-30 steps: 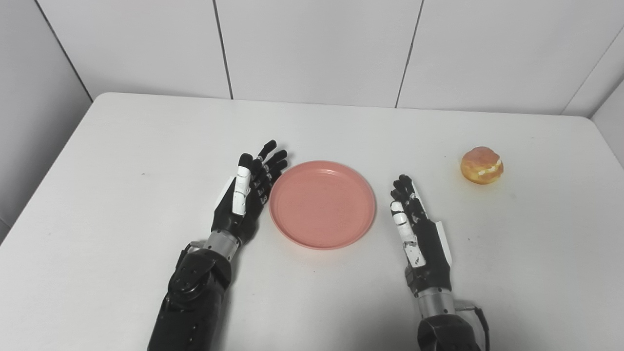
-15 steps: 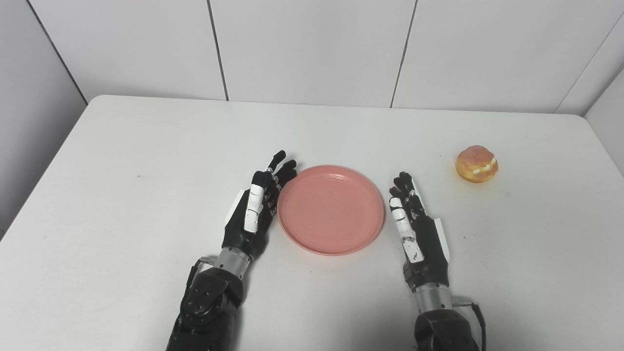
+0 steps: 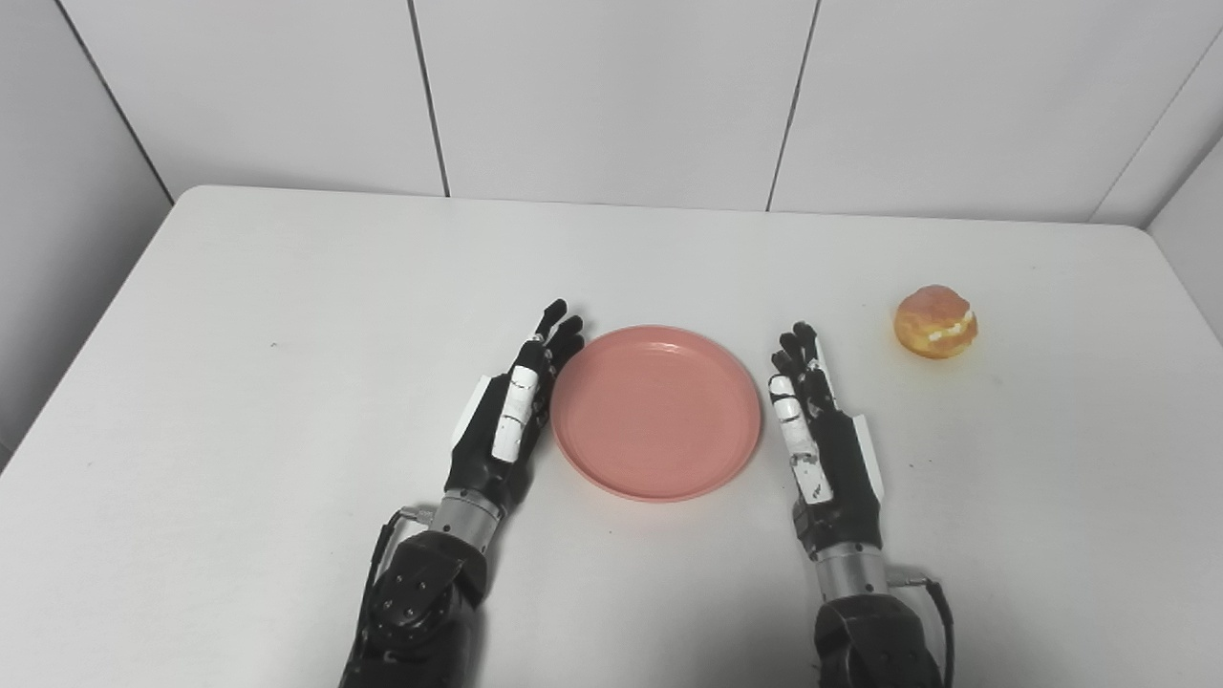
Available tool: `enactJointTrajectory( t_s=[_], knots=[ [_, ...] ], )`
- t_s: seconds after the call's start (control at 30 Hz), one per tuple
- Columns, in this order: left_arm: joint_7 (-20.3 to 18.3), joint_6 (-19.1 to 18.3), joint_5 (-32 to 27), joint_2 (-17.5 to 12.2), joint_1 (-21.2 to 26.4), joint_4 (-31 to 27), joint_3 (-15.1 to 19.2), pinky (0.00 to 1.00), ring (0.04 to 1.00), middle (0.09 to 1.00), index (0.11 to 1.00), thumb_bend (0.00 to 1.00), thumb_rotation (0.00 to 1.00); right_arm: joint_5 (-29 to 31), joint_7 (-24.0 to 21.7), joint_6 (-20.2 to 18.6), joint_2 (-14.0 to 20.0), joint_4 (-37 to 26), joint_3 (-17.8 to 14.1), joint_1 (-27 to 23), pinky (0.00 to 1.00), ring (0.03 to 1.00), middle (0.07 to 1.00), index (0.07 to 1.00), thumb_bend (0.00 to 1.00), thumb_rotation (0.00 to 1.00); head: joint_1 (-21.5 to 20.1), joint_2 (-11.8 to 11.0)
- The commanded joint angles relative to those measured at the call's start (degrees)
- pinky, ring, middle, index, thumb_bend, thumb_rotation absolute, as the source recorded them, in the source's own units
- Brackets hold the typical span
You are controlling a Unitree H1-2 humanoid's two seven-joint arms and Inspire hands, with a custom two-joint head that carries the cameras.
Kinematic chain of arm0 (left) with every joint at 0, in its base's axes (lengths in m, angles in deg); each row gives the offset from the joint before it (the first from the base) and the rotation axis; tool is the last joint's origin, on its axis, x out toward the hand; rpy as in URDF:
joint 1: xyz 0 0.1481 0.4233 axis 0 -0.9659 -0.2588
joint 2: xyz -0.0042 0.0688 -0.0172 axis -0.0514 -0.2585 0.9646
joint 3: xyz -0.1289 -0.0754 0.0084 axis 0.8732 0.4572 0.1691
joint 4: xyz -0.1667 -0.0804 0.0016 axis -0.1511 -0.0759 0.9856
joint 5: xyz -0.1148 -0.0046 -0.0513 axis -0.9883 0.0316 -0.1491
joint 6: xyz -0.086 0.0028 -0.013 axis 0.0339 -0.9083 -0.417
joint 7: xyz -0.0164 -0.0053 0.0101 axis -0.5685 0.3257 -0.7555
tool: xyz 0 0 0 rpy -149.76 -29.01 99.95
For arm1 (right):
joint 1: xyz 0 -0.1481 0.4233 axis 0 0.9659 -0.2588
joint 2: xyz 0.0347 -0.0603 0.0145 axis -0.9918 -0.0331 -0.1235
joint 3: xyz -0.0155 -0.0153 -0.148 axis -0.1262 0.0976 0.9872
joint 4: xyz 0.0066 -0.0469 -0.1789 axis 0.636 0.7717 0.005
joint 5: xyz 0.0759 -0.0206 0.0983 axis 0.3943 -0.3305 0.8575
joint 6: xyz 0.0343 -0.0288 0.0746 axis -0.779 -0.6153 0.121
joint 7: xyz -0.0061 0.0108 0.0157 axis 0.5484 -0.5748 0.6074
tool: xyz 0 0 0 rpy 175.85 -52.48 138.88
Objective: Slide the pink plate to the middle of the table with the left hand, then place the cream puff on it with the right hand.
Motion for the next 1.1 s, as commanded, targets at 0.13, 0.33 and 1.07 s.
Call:
enactJointTrajectory(
  t_s=[0.13, 0.33, 1.07],
  knots=[
    [3.1, 6.9, 1.6, 2.1, -1.6, 5.2, 1.2, 1.0, 0.98, 0.969, 0.978, 0.68, 1.0, -2.0, 0.6, 3.9, 1.6, 1.6, -0.8, -2.0, 1.0, 0.986, 0.984, 1.0, 0.67, 0.85, -0.3, -0.5],
    [4.2, 8.4, 2.1, 2.5, -0.3, 7.9, 2.0, 1.0, 0.989, 0.978, 0.99, 0.71, 1.0, -6.7, 3.4, 6.7, 3.5, 3.2, -2.0, -4.8, 1.0, 0.988, 0.99, 0.999, 0.69, 0.9, -0.2, -0.6],
    [5.7, 13.8, 1.0, 2.1, 5.9, 18.6, 4.8, 1.0, 0.979, 0.97, 0.975, 0.75, 1.0, -18.3, 14.8, 9.5, 11.1, 7.0, -7.6, -13.6, 0.96, 0.971, 0.977, 0.988, 0.64, 0.88, -0.8, -0.4]
  ],
)
